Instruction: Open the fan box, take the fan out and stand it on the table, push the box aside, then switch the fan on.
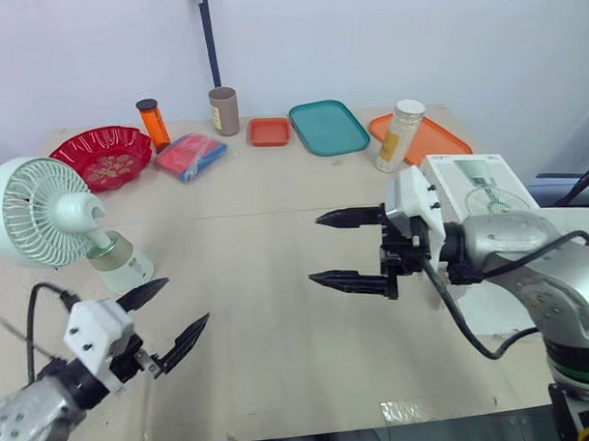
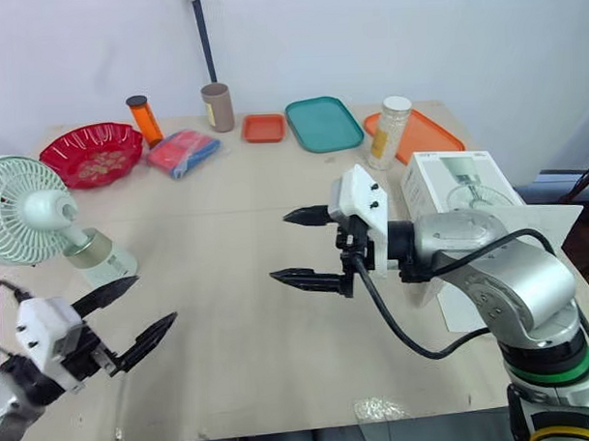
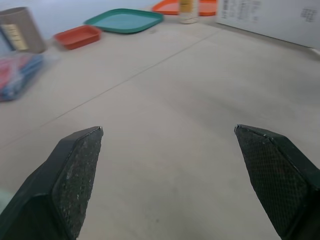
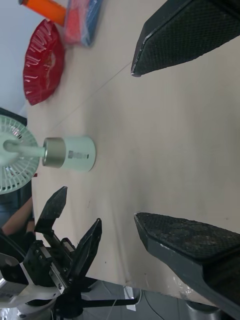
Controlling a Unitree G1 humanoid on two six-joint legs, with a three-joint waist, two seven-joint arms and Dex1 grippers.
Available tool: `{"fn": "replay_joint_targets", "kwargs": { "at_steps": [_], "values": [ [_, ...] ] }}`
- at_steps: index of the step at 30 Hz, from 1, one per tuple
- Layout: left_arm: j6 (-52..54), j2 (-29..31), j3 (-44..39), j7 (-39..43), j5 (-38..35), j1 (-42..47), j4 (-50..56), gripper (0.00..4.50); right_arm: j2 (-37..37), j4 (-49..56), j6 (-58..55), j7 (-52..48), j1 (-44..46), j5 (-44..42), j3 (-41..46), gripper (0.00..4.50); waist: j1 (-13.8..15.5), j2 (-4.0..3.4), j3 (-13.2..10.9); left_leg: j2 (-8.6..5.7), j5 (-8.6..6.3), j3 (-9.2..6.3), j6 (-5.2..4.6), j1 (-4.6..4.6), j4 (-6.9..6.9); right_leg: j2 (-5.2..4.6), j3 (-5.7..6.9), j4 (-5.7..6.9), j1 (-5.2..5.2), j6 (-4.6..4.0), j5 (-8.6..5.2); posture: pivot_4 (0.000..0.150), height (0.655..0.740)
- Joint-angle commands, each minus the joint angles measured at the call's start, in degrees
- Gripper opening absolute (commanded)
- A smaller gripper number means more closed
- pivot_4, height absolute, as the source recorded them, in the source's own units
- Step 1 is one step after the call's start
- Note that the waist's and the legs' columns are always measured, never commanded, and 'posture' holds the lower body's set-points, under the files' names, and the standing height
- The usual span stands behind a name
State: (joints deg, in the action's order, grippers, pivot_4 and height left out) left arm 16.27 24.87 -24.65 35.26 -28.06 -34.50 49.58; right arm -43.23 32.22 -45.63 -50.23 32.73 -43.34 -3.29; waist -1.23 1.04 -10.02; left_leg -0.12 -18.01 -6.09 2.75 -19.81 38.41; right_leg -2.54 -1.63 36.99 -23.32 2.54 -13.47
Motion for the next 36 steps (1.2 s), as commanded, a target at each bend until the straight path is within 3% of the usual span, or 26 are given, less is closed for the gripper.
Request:
{"fn": "replay_joint_targets", "kwargs": {
  "at_steps": [1,4,10,23,36],
  "values": [
    [-3.77,-3.9,-3.1,-2.42,2.15,-6.03,2.01,4.5,0.92,-0.14,4.02,-2.19,0.88,2.8,-2.31,4.44,-0.01,-0.01,0.0,-0.01,0.0,-0.01,0.0,0.0,-0.01,0.0,0.0,0.0,-0.01,0.0,0.0,0.15,0.74],
    [-6.86,-6.69,-4.14,-2.86,3.97,-9.57,-0.41,4.5,1.31,-1.2,5.44,-3.54,1.19,4.81,-4.18,4.44,-0.03,0.01,-0.02,0.0,-0.01,0.01,-0.02,-0.02,-0.01,0.0,0.01,-0.01,-0.03,-0.02,-0.05,0.15,0.74],
    [-8.43,-10.33,-11.51,-7.08,0.96,-9.54,-7.32,4.5,1.85,-3.02,5.75,-3.58,2.24,8.7,-6.89,4.44,-0.03,0.01,-0.01,-0.01,-0.01,0.01,-0.02,-0.01,-0.01,0.01,0.03,-0.01,-0.02,-0.04,-0.08,0.15,0.74],
    [-1.8,-1.11,-25.31,-13.25,-11.58,-1.47,-9.23,4.5,4.53,-4.73,4.4,-0.19,1.47,12.61,-7.87,4.44,-0.07,0.08,-0.03,0.0,-0.02,-0.05,-0.02,-0.04,-0.01,-0.01,0.08,-0.01,-0.04,-0.06,-0.1,0.15,0.74],
    [3.2,7.84,-23.13,-13.69,-11.86,11.02,-17.33,4.5,7.14,-2.62,3.1,1.8,0.95,12.78,-7.61,4.44,-0.09,0.07,-0.04,0.0,-0.01,-0.08,0.02,-0.03,-0.03,0.01,0.1,0.0,-0.05,-0.1,-0.08,0.15,0.74]
  ]
}}
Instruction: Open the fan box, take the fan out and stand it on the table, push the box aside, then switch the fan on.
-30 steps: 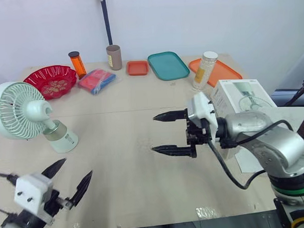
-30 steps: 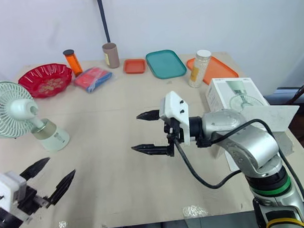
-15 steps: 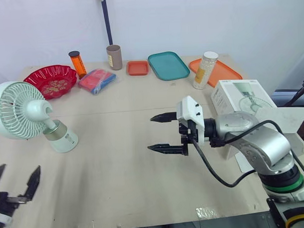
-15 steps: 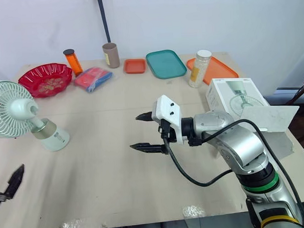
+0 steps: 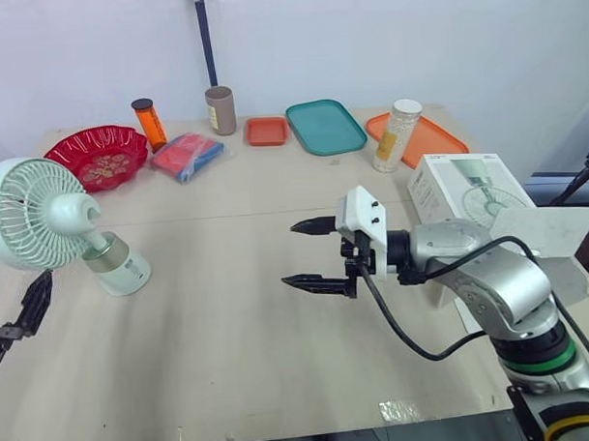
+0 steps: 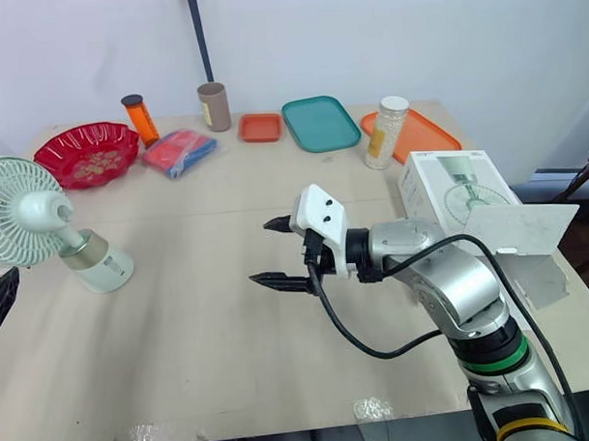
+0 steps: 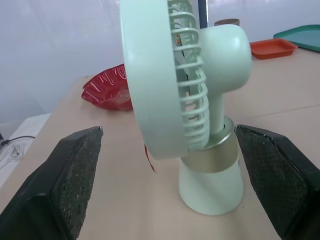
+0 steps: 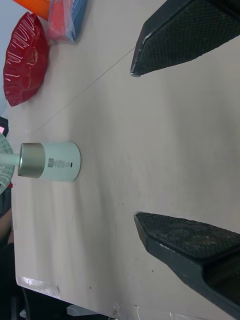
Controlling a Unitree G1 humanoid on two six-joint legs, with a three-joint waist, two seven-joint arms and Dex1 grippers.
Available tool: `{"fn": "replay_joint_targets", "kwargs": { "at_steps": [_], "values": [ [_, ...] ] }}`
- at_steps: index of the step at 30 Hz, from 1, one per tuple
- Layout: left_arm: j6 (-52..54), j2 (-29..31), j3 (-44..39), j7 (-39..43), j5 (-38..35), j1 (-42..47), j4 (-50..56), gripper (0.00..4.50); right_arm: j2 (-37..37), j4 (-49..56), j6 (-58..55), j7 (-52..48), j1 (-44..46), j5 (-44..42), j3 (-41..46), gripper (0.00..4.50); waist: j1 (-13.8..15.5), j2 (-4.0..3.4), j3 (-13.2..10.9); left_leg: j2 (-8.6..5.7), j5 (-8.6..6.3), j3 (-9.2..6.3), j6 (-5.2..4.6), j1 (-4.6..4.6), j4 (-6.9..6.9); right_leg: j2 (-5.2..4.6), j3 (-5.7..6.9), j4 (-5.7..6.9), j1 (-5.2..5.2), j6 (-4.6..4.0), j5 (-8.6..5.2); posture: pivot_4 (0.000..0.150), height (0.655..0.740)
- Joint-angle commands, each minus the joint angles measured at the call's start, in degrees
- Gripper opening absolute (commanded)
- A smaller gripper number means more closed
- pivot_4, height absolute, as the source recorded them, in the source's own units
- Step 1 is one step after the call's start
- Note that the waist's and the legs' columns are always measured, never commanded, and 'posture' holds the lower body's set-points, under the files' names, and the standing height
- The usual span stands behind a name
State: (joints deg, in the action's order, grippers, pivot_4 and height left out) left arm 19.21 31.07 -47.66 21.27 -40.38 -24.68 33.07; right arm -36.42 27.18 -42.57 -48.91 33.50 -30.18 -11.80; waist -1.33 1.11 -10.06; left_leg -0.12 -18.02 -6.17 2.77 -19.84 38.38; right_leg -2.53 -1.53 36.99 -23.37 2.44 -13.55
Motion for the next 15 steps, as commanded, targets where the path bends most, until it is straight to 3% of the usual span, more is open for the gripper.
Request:
{"fn": "replay_joint_targets", "kwargs": {
  "at_steps": [1,7,15],
  "values": [
    [0.34,2.08,0.29,0.58,0.71,2.03,-1.44,4.5,0.47,2.61,-0.16,0.77,0.15,-0.47,0.94,4.44,0.0,0.0,0.0,0.0,0.0,0.0,0.0,0.0,0.0,0.0,0.0,0.0,0.0,0.0,0.0,0.15,0.74],
    [1.38,4.47,3.61,1.32,2.05,7.82,-4.63,4.5,0.99,3.47,-0.86,1.79,-0.17,-0.58,1.0,4.44,0.0,0.01,0.0,0.0,0.0,-0.02,0.04,0.0,-0.01,0.0,0.01,0.0,0.0,0.0,0.0,0.15,0.74],
    [4.64,3.5,5.93,-0.97,0.36,13.06,-5.05,4.5,1.48,4.0,-1.66,2.72,-0.06,-0.76,1.28,4.44,0.0,0.0,0.0,0.0,-0.01,-0.03,0.08,-0.01,-0.03,-0.01,0.01,0.01,-0.03,0.0,0.01,0.15,0.74]
  ]
}}
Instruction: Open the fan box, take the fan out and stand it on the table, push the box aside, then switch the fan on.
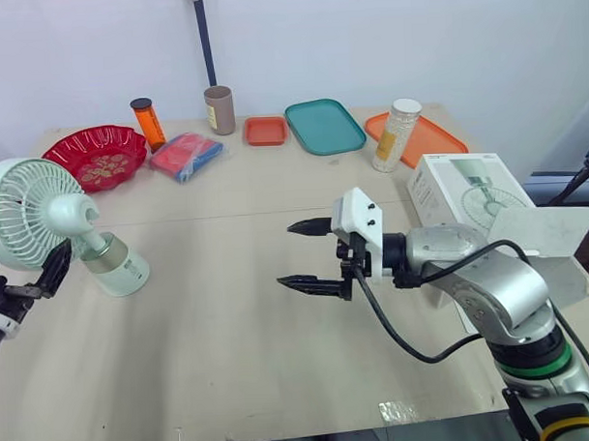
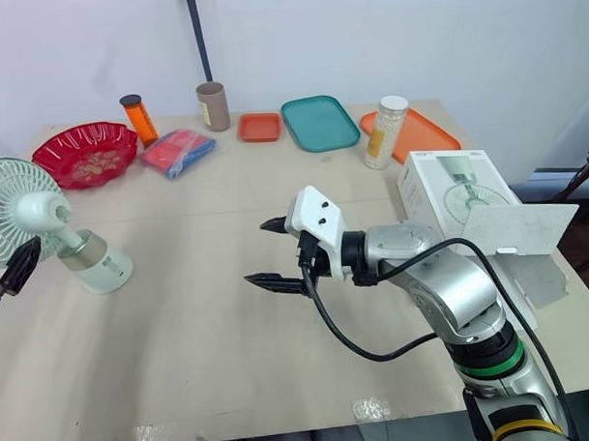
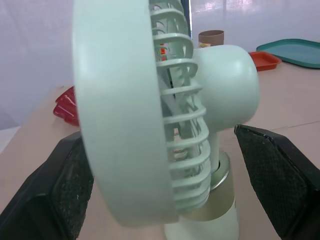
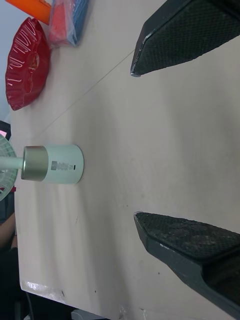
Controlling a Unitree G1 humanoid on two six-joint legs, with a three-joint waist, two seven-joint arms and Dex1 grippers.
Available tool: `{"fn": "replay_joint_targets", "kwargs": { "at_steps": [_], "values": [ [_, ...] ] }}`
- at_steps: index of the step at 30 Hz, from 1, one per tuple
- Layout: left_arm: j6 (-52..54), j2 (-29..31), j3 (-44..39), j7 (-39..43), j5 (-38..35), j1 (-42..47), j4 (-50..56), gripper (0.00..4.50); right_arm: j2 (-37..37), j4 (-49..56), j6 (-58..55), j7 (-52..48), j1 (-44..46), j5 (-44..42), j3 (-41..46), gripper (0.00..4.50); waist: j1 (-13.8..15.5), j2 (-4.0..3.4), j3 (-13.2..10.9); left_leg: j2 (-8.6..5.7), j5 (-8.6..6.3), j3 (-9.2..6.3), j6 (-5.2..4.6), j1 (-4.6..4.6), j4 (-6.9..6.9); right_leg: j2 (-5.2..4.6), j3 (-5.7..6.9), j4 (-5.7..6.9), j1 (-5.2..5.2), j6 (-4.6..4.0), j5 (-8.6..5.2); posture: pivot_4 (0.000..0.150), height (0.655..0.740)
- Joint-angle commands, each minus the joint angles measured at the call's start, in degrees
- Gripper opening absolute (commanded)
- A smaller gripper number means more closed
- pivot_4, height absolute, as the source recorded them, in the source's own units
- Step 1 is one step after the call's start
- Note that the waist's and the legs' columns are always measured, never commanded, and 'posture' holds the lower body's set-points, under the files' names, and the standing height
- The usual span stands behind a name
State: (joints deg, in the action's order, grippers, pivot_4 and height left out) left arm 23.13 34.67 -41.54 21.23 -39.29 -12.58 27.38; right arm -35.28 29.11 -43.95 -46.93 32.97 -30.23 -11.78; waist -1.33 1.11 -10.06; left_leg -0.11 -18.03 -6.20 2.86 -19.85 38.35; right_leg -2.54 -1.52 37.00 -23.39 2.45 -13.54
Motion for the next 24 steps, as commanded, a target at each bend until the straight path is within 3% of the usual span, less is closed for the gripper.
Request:
{"fn": "replay_joint_targets", "kwargs": {
  "at_steps": [1,8,21,24],
  "values": [
    [0.89,-0.2,-0.12,-0.87,-0.78,1.09,0.84,4.5,0.4,2.14,-0.47,0.85,0.49,-0.79,1.34,4.44,0.0,0.0,0.0,0.0,0.0,0.0,0.01,0.0,0.0,0.0,0.0,0.0,0.0,0.0,0.0,0.15,0.74],
    [1.53,-0.43,-0.55,-0.91,-0.97,0.9,1.67,2.39,0.41,2.52,-0.97,1.41,0.14,-0.9,1.44,4.5,-0.01,0.0,0.0,-0.01,0.01,-0.02,0.03,0.0,0.0,-0.01,0.01,0.0,0.0,0.0,0.01,0.15,0.74],
    [1.89,-0.66,-2.44,-1.6,-2.44,-1.11,3.07,2.39,0.38,2.42,-0.35,0.73,-0.18,-0.72,0.86,4.5,-0.01,0.0,0.0,0.0,0.01,-0.02,0.06,0.0,-0.01,-0.01,0.01,0.0,-0.01,0.0,0.01,0.15,0.74],
    [1.77,-0.72,-2.2,-1.68,-2.64,-1.03,3.03,1.96,0.38,2.43,-0.34,0.66,-0.12,-0.66,0.78,4.5,-0.01,0.0,0.0,0.0,0.01,-0.02,0.06,-0.01,-0.01,-0.01,0.02,0.0,-0.01,0.0,0.01,0.15,0.74]
  ]
}}
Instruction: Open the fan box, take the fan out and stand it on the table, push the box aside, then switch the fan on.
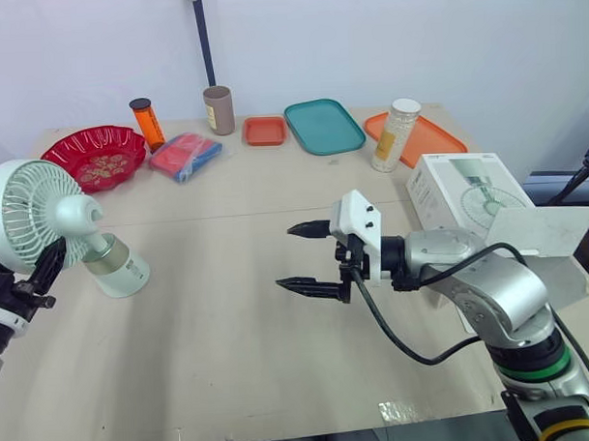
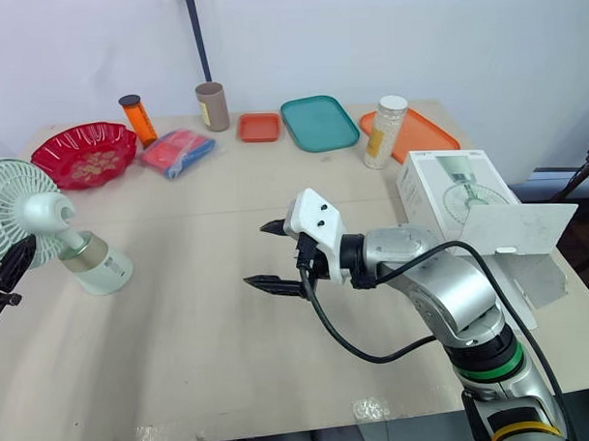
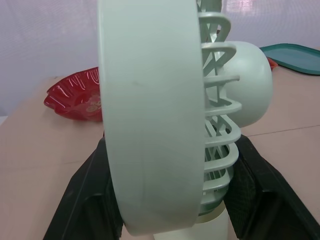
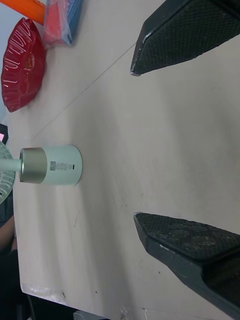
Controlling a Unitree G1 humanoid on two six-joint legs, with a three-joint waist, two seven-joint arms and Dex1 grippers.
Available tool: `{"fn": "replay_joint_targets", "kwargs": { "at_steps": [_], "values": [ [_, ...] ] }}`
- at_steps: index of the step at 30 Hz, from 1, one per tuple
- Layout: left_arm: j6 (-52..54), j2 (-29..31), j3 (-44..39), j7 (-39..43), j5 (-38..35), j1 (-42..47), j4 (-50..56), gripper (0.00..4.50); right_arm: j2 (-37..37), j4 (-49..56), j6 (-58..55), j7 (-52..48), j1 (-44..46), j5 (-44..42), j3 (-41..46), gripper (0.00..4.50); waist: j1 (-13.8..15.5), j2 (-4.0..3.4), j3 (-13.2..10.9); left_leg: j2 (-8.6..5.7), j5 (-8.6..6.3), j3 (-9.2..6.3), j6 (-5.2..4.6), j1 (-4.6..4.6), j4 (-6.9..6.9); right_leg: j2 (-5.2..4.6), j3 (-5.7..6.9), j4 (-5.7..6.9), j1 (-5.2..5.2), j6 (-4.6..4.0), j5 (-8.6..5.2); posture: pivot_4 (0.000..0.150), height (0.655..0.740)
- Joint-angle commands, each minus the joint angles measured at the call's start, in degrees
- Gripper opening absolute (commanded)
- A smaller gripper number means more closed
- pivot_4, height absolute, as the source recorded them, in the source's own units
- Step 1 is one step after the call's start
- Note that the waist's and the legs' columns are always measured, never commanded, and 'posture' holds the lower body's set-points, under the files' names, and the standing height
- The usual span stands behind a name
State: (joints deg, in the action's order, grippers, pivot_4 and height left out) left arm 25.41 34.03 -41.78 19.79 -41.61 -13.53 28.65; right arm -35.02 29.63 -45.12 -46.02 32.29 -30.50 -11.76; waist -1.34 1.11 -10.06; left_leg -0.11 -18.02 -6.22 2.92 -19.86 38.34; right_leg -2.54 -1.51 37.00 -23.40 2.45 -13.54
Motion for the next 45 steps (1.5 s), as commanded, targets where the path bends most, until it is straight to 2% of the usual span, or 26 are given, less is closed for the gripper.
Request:
{"fn": "replay_joint_targets", "kwargs": {
  "at_steps": [1,15,27,36,45],
  "values": [
    [-0.49,-0.12,-1.78,-0.39,-0.3,-0.02,1.83,1.93,0.07,1.83,0.89,-0.35,0.55,-0.38,0.81,4.5,0.0,0.0,0.0,0.0,0.0,0.0,0.0,0.0,0.0,0.0,0.0,0.0,0.0,0.0,0.0,0.15,0.74],
    [3.27,-0.19,-1.11,-6.42,-5.31,5.21,6.85,1.93,0.95,2.06,-0.1,0.61,1.22,-0.91,1.01,4.5,0.01,0.11,-0.06,0.0,0.05,-0.09,0.12,-0.18,0.02,-0.01,0.08,0.0,-0.09,0.0,0.0,0.15,0.74],
    [4.04,-0.58,7.35,-7.46,-4.2,8.0,10.47,1.93,5.3,0.38,-6.49,3.72,6.7,-7.56,5.37,4.5,0.0,0.11,-0.07,0.0,0.05,-0.1,0.23,-0.26,0.02,0.0,0.08,0.0,-0.16,-0.02,0.04,0.15,0.74],
    [7.4,-0.86,14.53,-12.44,-4.73,15.18,13.05,1.93,7.53,-2.17,-3.15,5.22,8.38,-3.46,1.84,4.5,0.0,0.11,-0.07,-0.01,0.06,-0.1,0.24,-0.31,0.02,0.0,0.09,0.02,-0.22,-0.02,0.06,0.15,0.74],
    [12.45,-2.73,20.5,-17.34,-6.12,17.31,17.36,1.93,13.07,-10.68,2.18,8.15,11.34,4.66,-2.93,4.5,-0.07,0.11,-0.07,-0.01,0.18,-0.07,0.46,-0.48,0.0,0.0,0.06,0.11,-0.47,-0.08,0.13,0.15,0.74]
  ]
}}
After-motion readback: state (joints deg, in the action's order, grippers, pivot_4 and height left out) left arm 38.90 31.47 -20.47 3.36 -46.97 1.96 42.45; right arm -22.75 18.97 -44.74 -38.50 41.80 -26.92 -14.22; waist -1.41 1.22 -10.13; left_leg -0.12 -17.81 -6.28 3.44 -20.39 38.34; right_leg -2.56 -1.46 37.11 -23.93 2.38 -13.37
